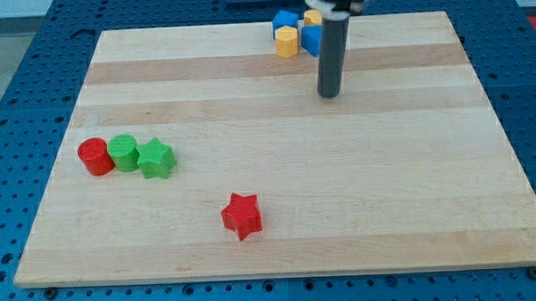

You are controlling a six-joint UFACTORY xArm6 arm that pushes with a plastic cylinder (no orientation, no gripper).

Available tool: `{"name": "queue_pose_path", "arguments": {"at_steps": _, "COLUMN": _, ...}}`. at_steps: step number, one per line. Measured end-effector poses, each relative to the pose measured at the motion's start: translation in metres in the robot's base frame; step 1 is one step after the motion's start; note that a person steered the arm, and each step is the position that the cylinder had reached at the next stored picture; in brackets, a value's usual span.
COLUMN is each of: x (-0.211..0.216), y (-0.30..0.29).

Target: Push the green circle slightly up

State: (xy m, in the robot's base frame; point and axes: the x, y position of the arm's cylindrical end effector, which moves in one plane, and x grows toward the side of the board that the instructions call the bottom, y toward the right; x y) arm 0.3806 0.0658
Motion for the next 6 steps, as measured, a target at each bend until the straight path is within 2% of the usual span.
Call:
{"name": "queue_pose_path", "arguments": {"at_steps": 2, "x": 0.085, "y": -0.054}}
{"name": "queue_pose_path", "arguments": {"at_steps": 4, "x": 0.141, "y": -0.172}}
{"name": "queue_pose_path", "arguments": {"at_steps": 5, "x": 0.146, "y": -0.255}}
{"name": "queue_pose_path", "arguments": {"at_steps": 6, "x": 0.117, "y": -0.276}}
